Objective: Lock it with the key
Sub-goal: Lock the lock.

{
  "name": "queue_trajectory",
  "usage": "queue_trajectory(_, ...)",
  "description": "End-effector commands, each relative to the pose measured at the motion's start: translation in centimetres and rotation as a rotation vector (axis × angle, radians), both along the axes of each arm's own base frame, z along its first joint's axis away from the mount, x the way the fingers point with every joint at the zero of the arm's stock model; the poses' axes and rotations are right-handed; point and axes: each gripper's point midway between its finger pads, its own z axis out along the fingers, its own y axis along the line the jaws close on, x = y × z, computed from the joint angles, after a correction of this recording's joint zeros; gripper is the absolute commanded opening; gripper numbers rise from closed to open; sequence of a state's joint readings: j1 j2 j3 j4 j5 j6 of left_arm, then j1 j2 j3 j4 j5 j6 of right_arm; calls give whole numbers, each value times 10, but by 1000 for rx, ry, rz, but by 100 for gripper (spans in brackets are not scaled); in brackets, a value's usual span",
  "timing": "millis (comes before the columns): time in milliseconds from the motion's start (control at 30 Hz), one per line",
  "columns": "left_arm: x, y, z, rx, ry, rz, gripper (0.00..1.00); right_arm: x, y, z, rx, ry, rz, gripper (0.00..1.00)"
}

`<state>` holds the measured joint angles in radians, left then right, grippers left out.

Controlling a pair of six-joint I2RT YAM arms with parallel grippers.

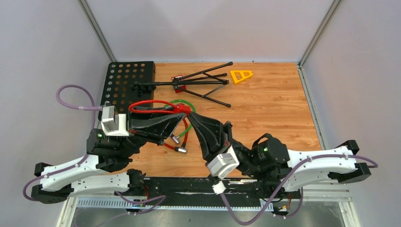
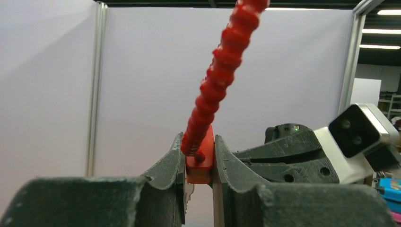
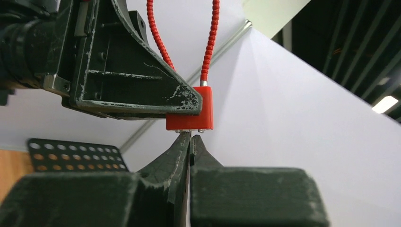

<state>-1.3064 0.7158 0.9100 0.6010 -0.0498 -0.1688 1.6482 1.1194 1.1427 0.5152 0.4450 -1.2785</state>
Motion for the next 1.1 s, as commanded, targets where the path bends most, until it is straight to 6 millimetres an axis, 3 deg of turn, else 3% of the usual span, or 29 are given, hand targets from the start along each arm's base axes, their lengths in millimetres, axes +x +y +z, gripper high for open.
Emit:
queue_trajectory(0, -32, -6, 8, 43, -101, -137, 0, -1, -9, 7, 63, 242, 153, 0)
queue_trajectory(133, -59, -6, 12, 61, -211, -244, 0, -19, -9, 8, 41, 333, 355, 0)
queue_trajectory(333, -78, -12, 11, 110, -290, -325, 0, -36, -16, 14, 14, 455, 581, 0)
queue_trajectory(800, -104, -20, 7, 153, -369, -474, 0, -28, -19, 9, 7, 664, 773, 0)
queue_trajectory(1067, -103, -18, 7, 150, -373, -464, 0, -22, -25, 14, 49, 729, 813, 0)
